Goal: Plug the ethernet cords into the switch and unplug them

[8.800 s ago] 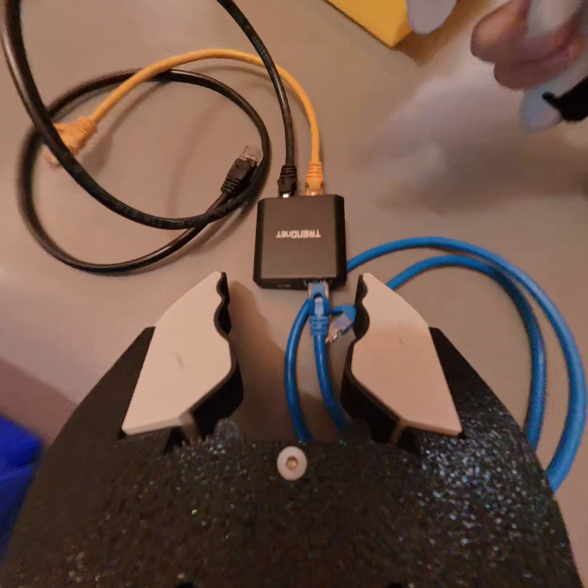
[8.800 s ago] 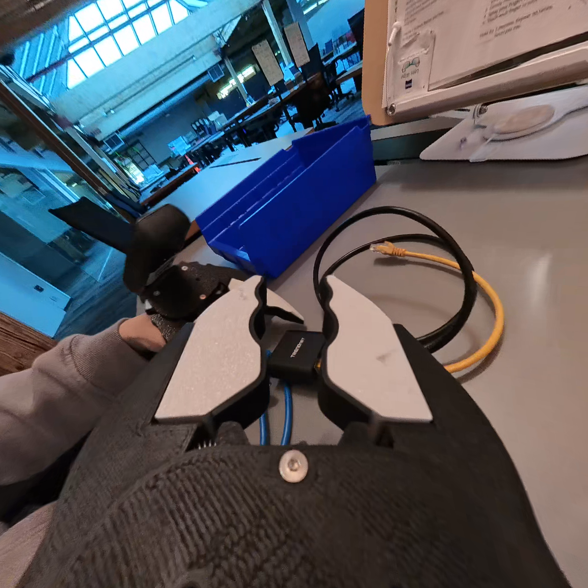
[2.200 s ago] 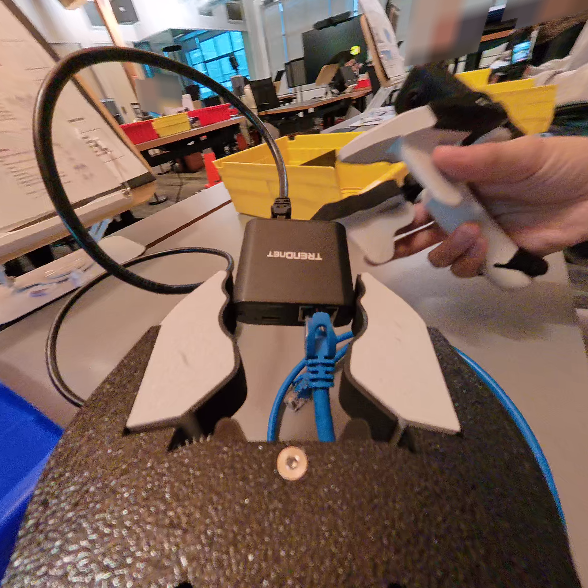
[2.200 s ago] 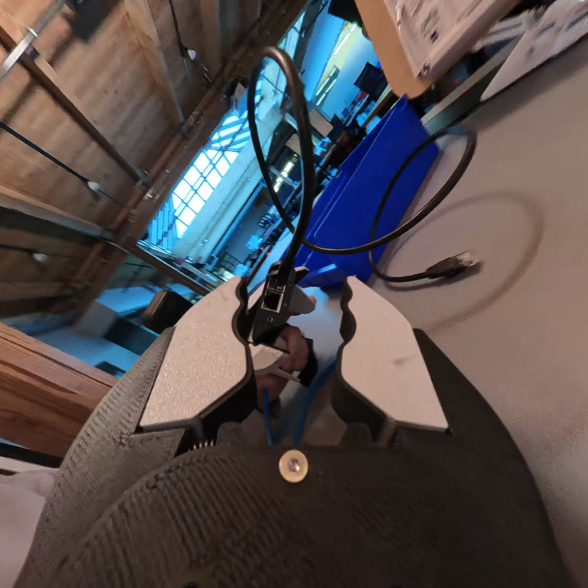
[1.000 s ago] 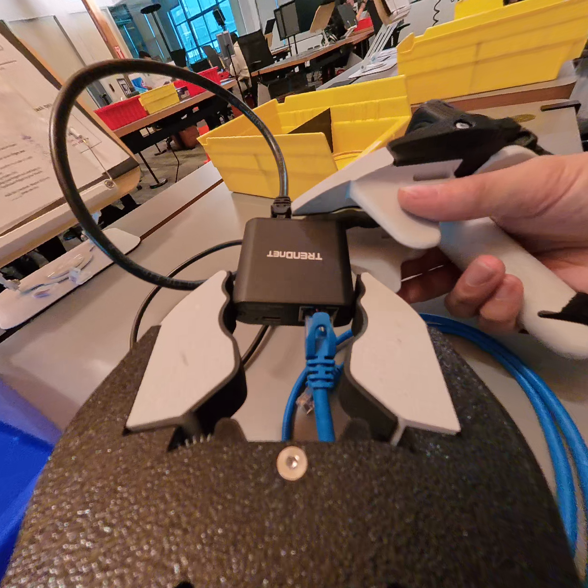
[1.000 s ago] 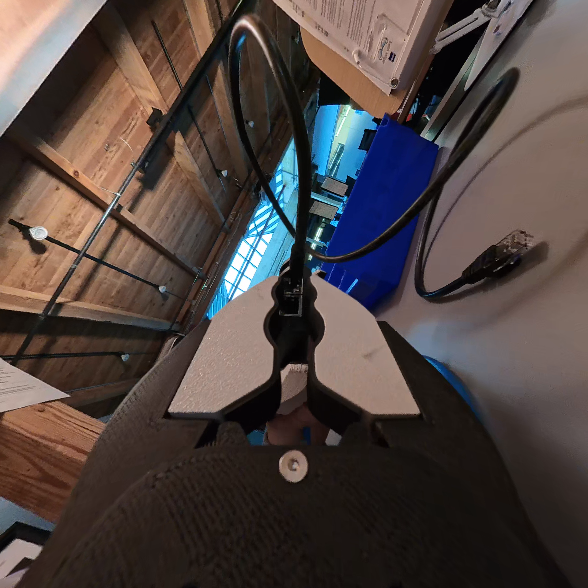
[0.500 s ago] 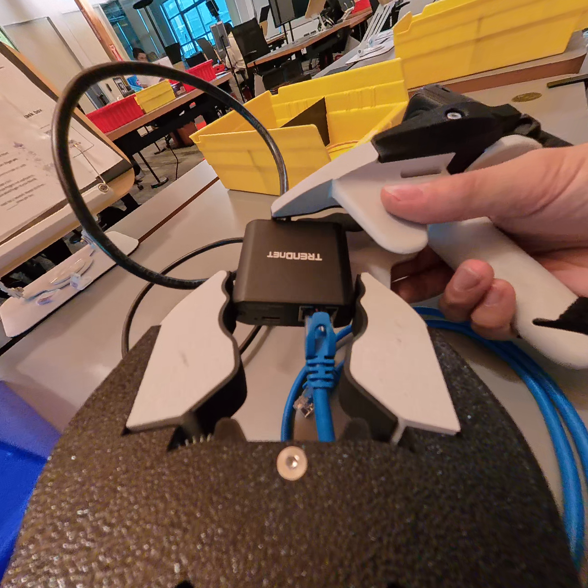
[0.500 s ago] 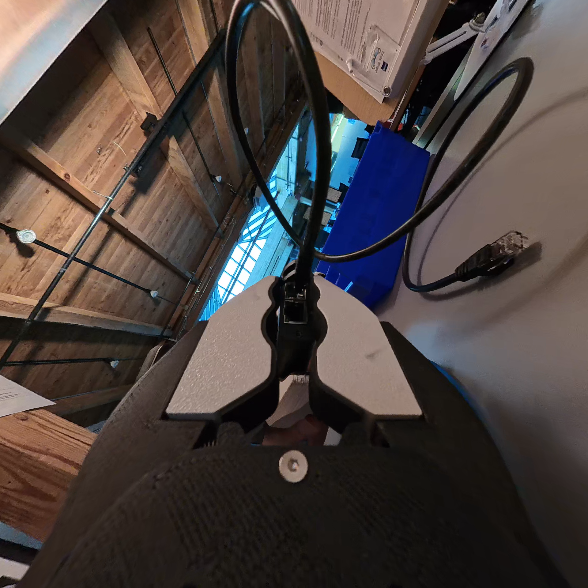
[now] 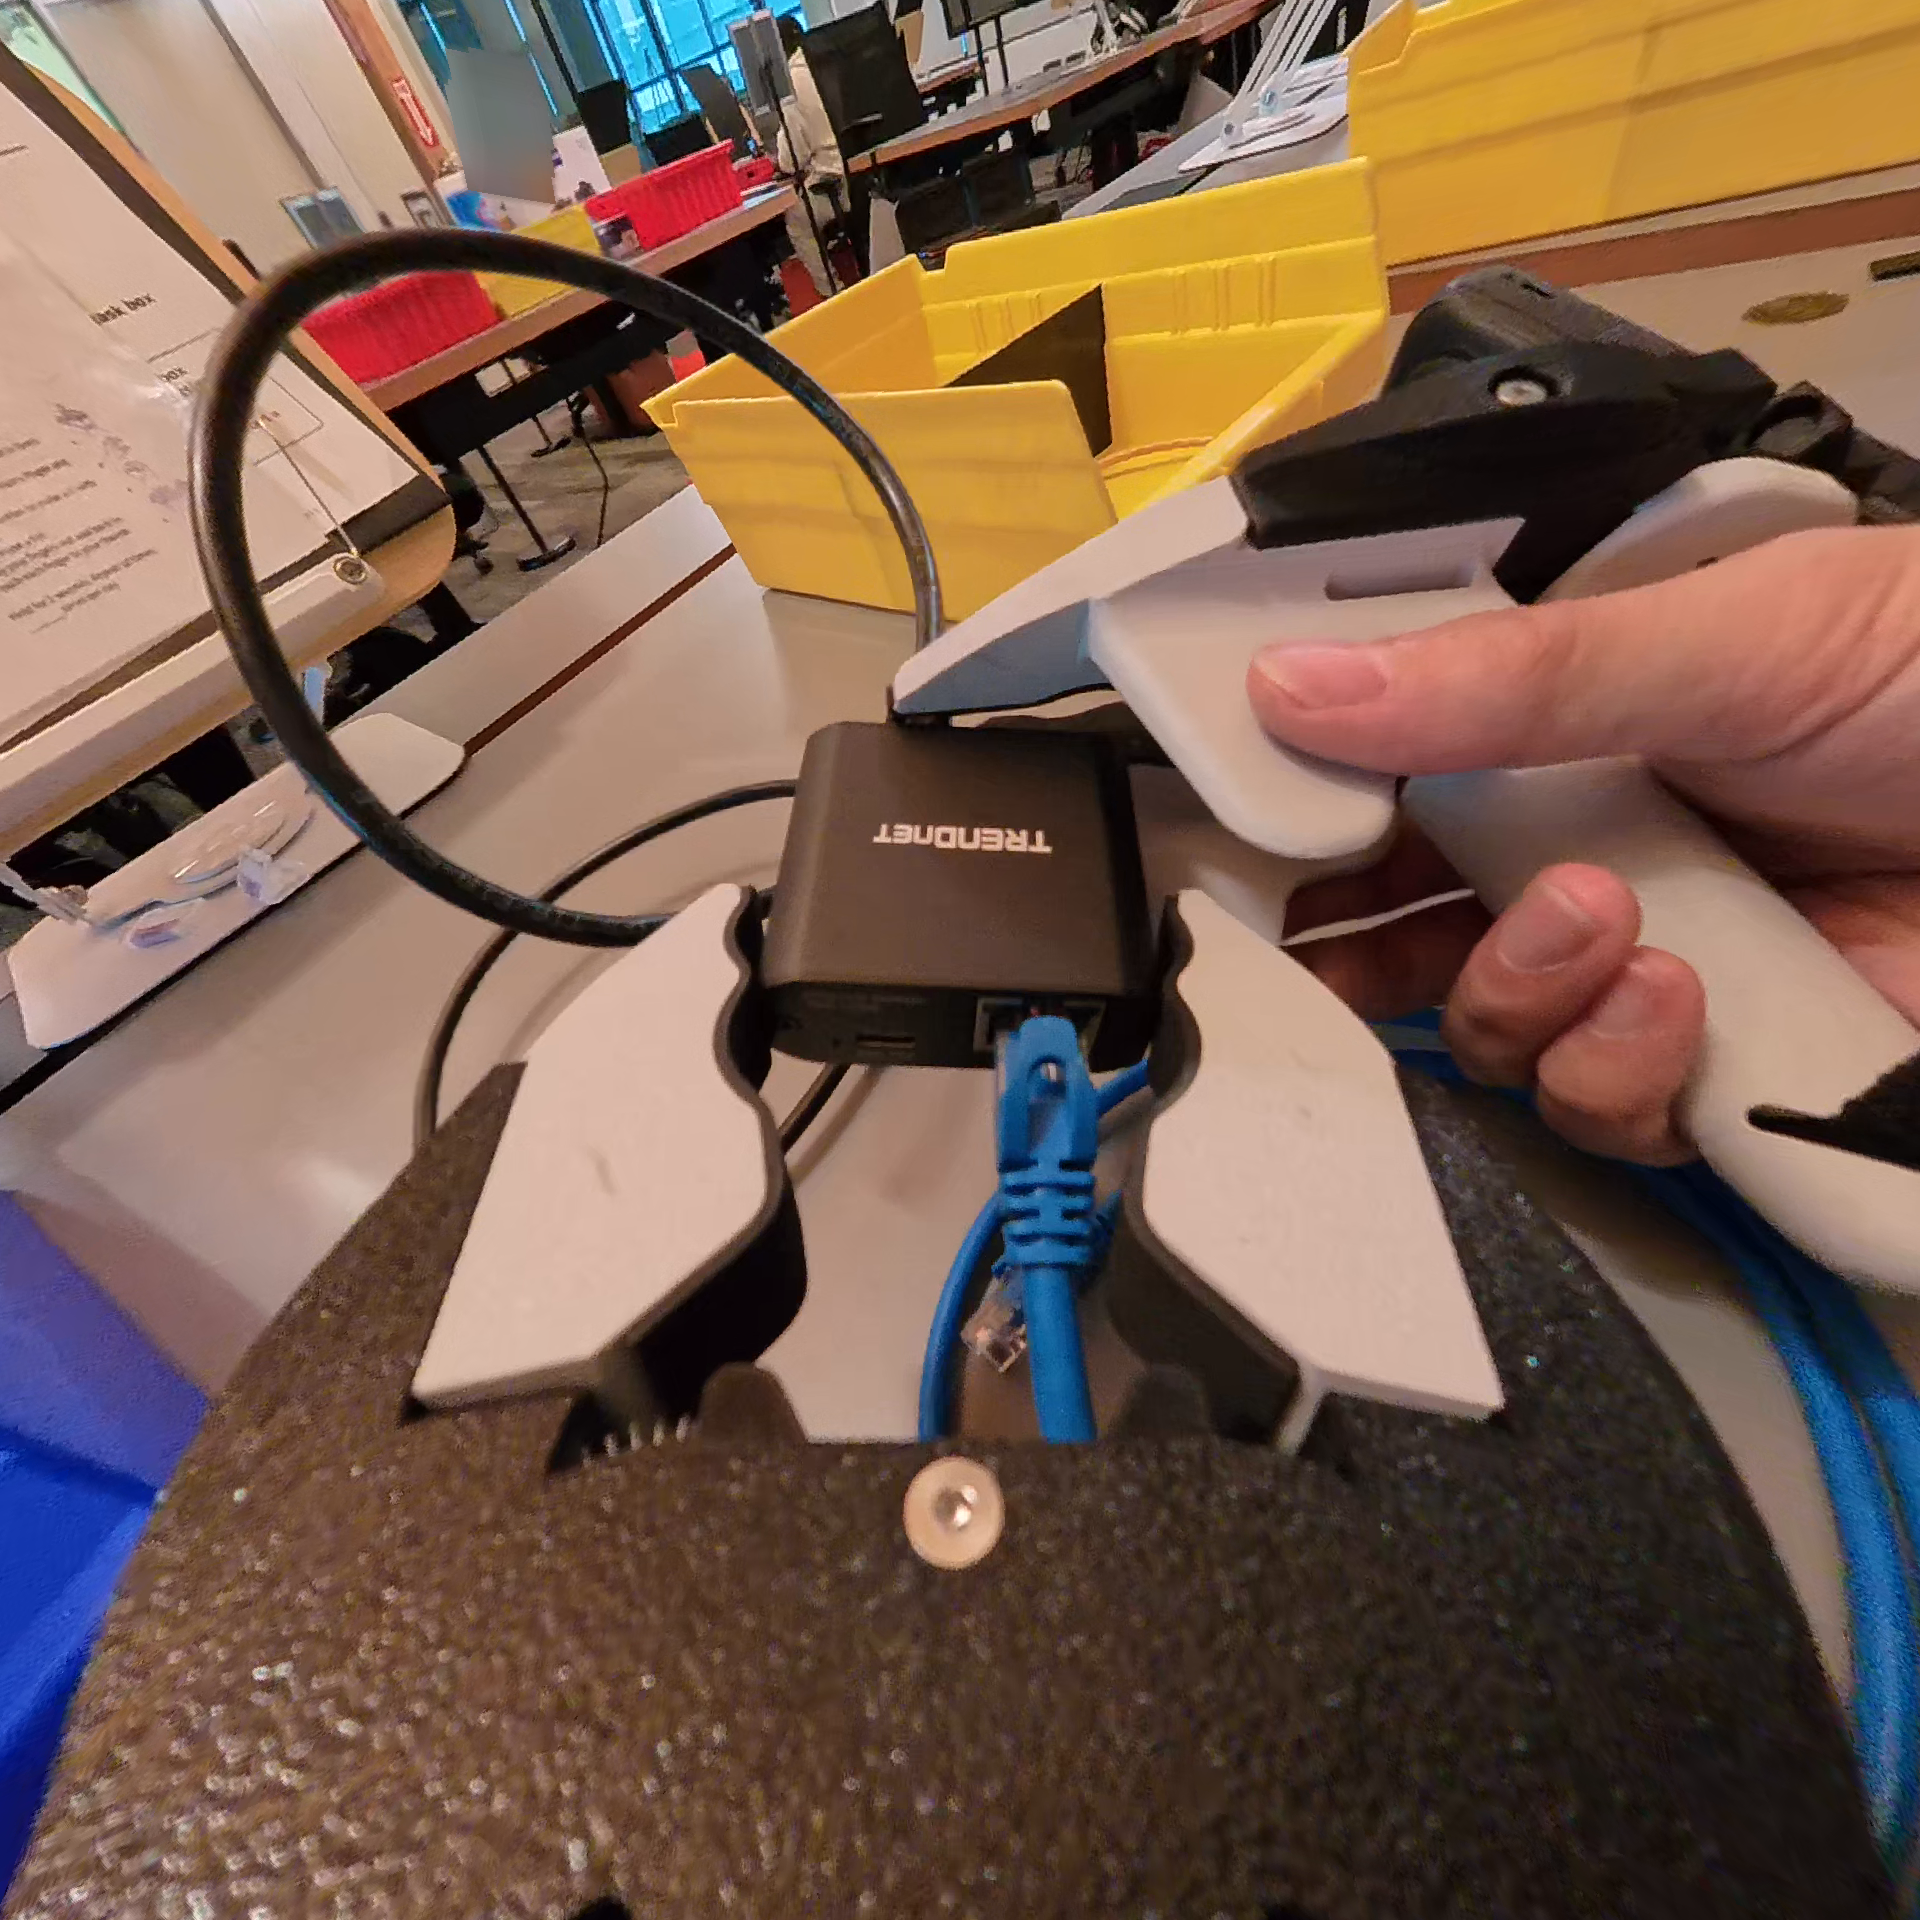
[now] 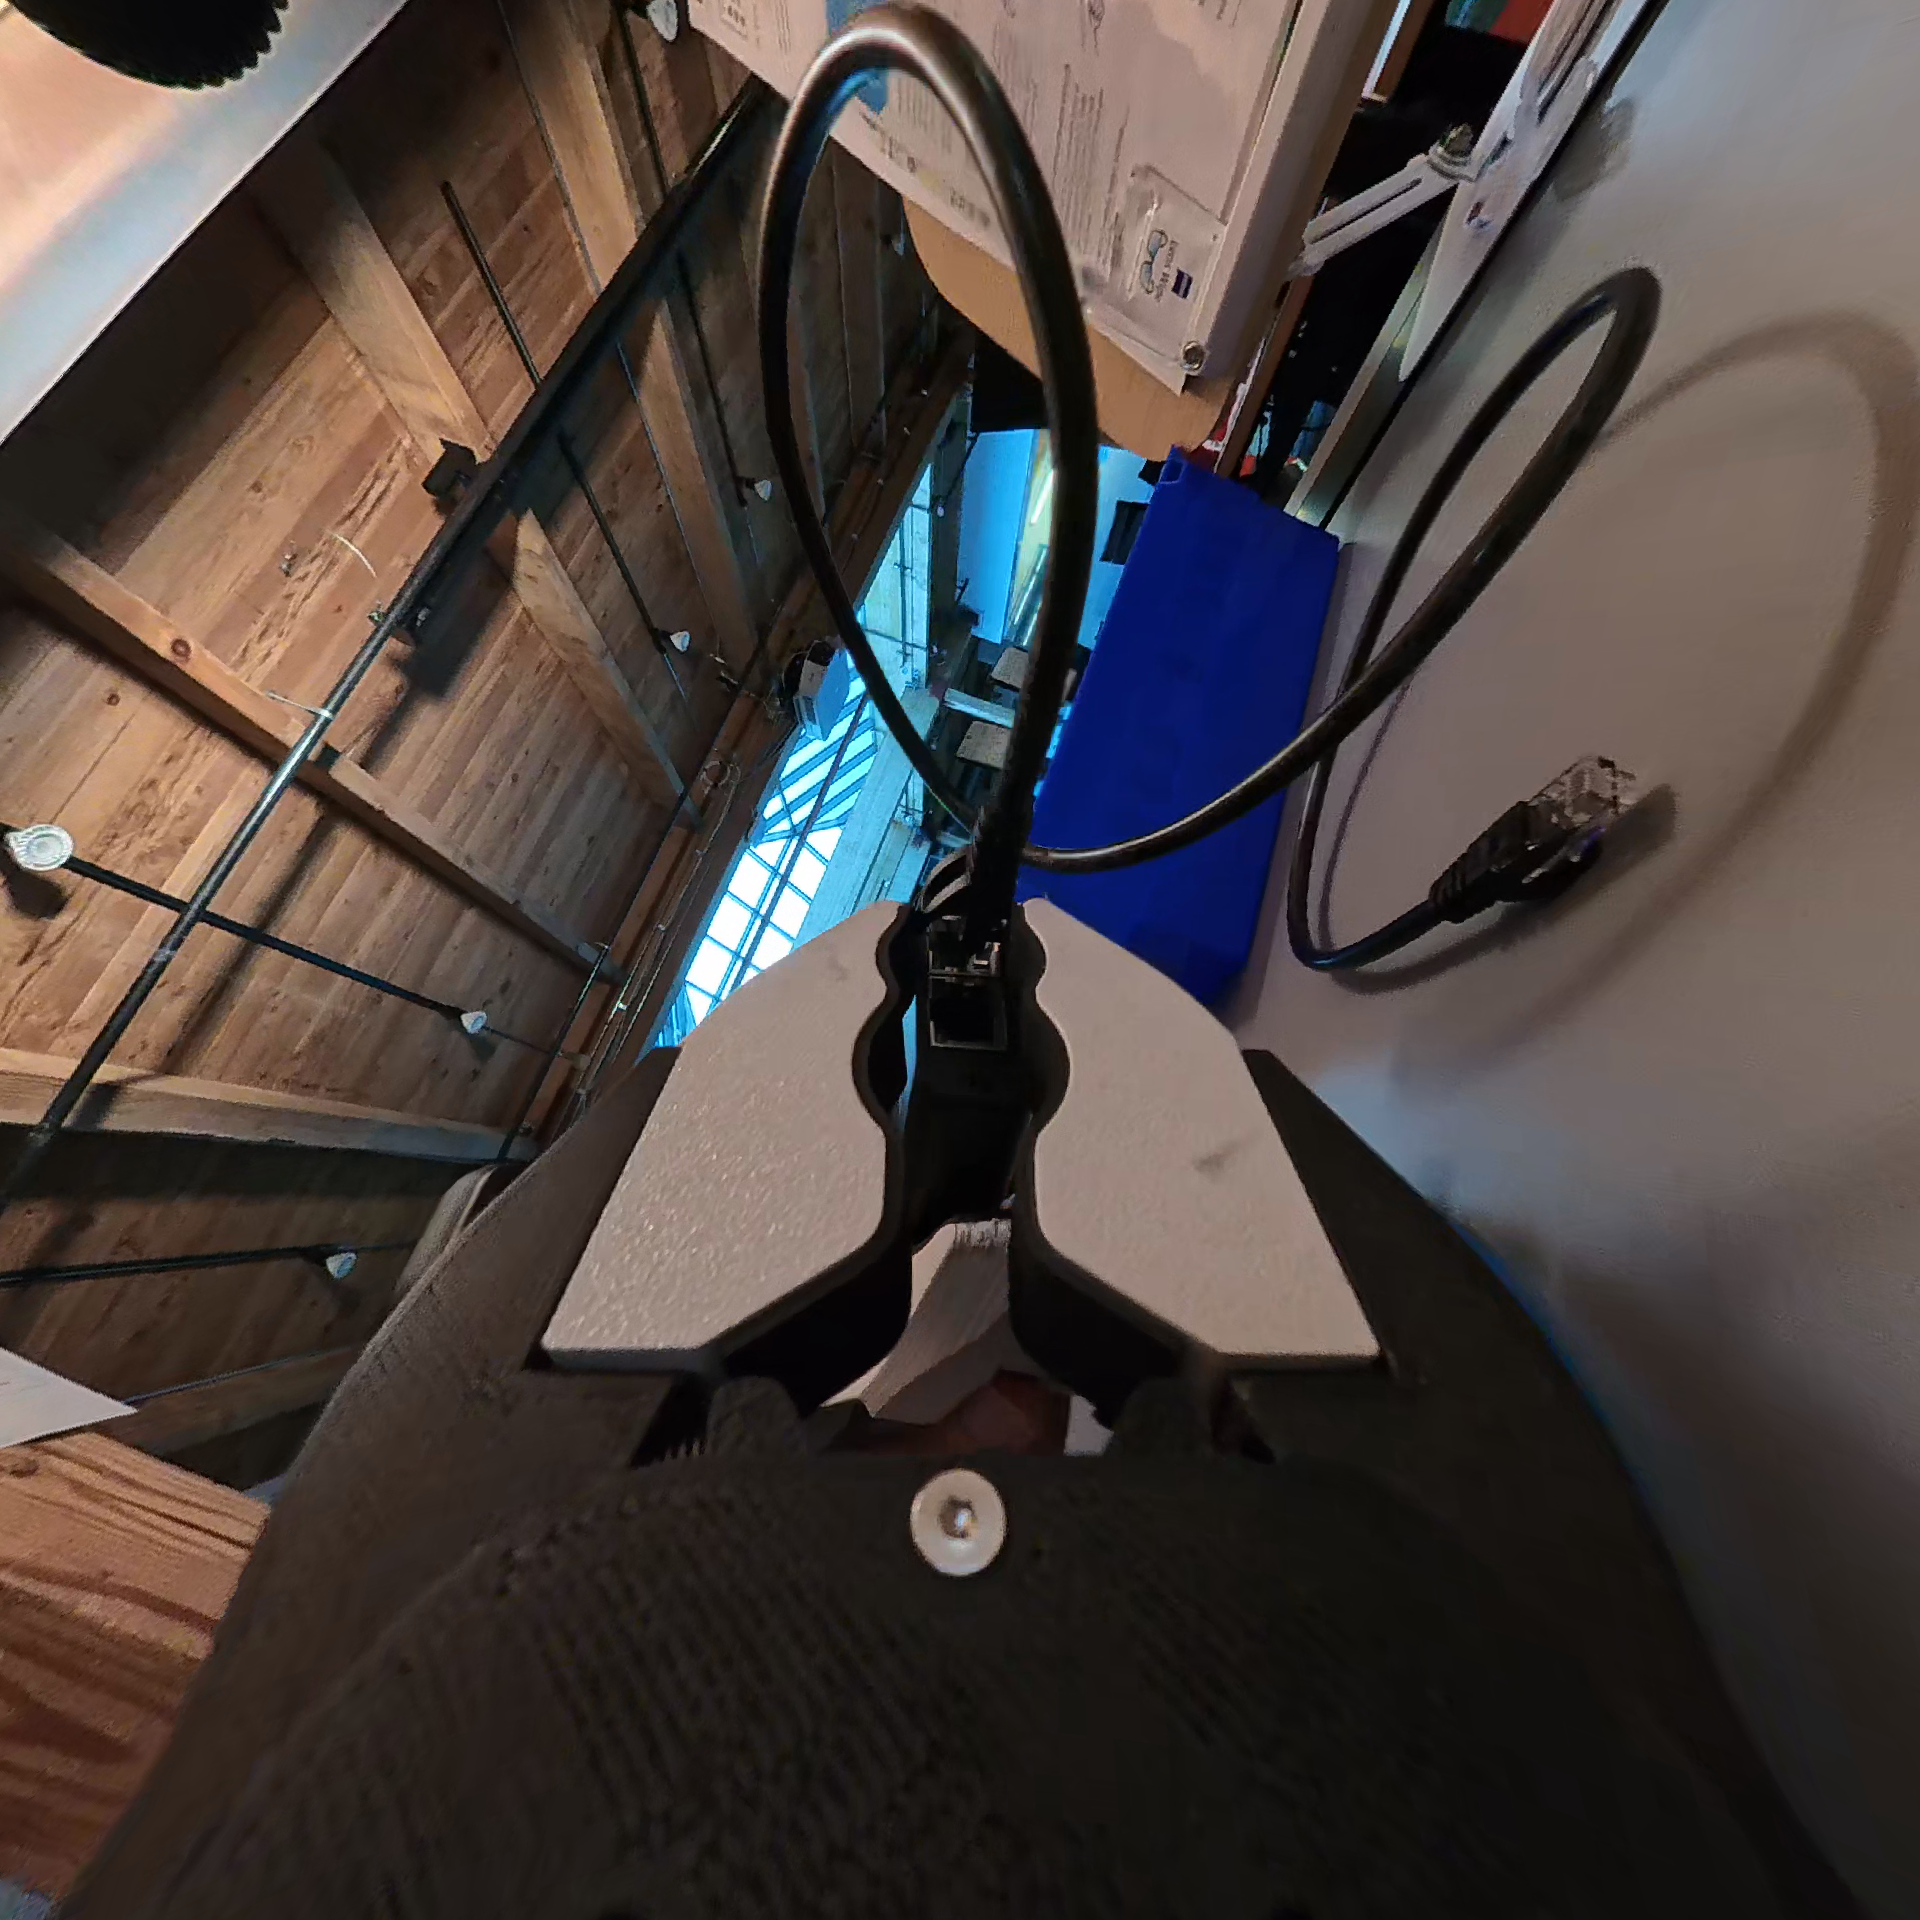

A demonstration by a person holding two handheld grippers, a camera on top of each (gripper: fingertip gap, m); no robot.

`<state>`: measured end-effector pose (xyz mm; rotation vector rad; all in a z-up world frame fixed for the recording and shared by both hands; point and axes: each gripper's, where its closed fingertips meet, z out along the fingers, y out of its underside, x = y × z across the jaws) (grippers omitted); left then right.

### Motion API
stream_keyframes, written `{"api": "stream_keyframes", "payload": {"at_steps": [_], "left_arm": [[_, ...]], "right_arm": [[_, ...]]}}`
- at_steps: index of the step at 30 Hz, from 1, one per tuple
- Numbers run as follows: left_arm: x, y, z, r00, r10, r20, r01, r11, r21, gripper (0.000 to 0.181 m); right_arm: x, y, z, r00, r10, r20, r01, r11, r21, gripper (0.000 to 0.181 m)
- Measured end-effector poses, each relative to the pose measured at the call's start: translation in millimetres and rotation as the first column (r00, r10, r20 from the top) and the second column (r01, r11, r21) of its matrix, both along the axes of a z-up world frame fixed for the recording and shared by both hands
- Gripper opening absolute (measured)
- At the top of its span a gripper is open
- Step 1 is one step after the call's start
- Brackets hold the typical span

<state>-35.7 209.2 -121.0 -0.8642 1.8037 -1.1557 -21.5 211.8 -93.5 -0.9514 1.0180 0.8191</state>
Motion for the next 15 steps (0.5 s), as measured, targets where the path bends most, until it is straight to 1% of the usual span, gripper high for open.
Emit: {"api": "stream_keyframes", "payload": {"at_steps": [3,8,12,15], "left_arm": [[1.1,-0.1,-1.9,1.000,0.016,-0.004,-0.016,0.999,0.030,0.071],[3.2,-1.1,-1.7,0.999,0.035,-0.005,-0.035,0.999,0.015,0.071],[4.1,-2.5,-1.0,1.000,0.030,-0.003,-0.030,0.999,-0.038,0.071],[4.2,-3.2,-0.1,1.000,0.027,0.003,-0.026,0.998,-0.050,0.071]], "right_arm": [[1.5,-1.0,-3.0,1.000,-0.014,0.003,0.014,1.000,-0.018,0.016],[3.0,-1.3,-3.5,1.000,-0.001,0.012,0.001,1.000,-0.025,0.015],[2.7,-1.0,-0.9,0.998,0.015,0.066,-0.013,1.000,-0.027,0.014],[2.1,-1.4,1.2,0.994,0.022,0.110,-0.019,1.000,-0.024,0.015]]}}
